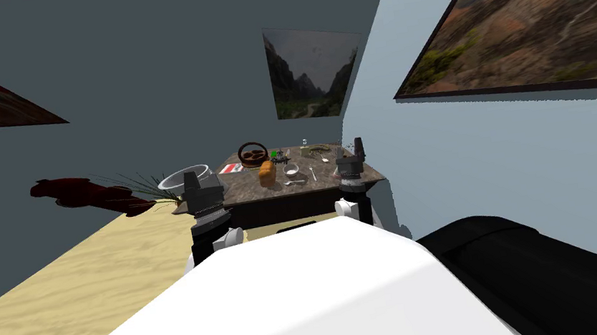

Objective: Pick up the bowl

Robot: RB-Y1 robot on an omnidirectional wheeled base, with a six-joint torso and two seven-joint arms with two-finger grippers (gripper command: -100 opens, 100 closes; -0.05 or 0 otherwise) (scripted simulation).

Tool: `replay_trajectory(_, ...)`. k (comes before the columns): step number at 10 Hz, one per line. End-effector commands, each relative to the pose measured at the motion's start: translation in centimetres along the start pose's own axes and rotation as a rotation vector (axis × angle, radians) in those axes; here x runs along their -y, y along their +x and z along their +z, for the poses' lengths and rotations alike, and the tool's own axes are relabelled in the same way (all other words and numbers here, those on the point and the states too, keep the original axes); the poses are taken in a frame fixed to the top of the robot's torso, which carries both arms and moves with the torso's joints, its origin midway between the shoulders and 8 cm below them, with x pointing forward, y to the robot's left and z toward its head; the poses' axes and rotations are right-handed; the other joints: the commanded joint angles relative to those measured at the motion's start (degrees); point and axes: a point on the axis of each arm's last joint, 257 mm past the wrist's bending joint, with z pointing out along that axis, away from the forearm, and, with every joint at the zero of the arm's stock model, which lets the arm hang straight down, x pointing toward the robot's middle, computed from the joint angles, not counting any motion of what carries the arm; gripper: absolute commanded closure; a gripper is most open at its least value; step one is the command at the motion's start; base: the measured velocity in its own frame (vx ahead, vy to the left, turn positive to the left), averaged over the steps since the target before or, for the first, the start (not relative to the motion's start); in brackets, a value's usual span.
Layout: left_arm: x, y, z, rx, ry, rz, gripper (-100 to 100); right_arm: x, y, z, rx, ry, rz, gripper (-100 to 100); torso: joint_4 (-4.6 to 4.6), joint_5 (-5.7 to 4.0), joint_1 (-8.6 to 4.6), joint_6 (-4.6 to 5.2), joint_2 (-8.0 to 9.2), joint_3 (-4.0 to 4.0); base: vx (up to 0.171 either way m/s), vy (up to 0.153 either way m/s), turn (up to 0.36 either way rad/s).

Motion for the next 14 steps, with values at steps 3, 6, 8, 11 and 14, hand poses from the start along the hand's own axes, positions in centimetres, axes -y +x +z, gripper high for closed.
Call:
replay_trajectory(3,0.0,0.0,0.0,0.0,0.0,0.0,0,2.5,0.5,-1.3,-0.088,0.073,-0.064,-100,0.01,0.02,0.08,0.0,0.08,0.04,-0.023,0.031,0.046)
replay_trajectory(6,0.0,0.0,0.0,0.0,0.0,0.0,0,5.0,0.4,-2.9,-0.157,0.146,-0.124,-100,0.03,0.06,0.26,-0.01,0.14,0.08,-0.032,0.066,0.053)
replay_trajectory(8,0.0,0.0,0.0,0.0,0.0,0.0,0,7.9,-0.3,-5.1,-0.221,0.234,-0.193,-100,0.03,0.04,0.17,0.0,0.14,0.08,-0.04,0.056,0.077)
replay_trajectory(11,0.0,0.0,0.0,0.0,0.0,0.0,0,9.4,-0.7,-6.5,-0.283,0.284,-0.242,-100,0.04,0.05,0.21,-0.01,0.16,0.09,-0.036,0.055,0.04)
replay_trajectory(14,0.0,0.0,0.0,0.0,0.0,0.0,0,12.3,-2.4,-9.5,-0.364,0.388,-0.329,-100,0.04,0.05,0.18,0.01,0.16,0.1,-0.04,0.061,0.061)
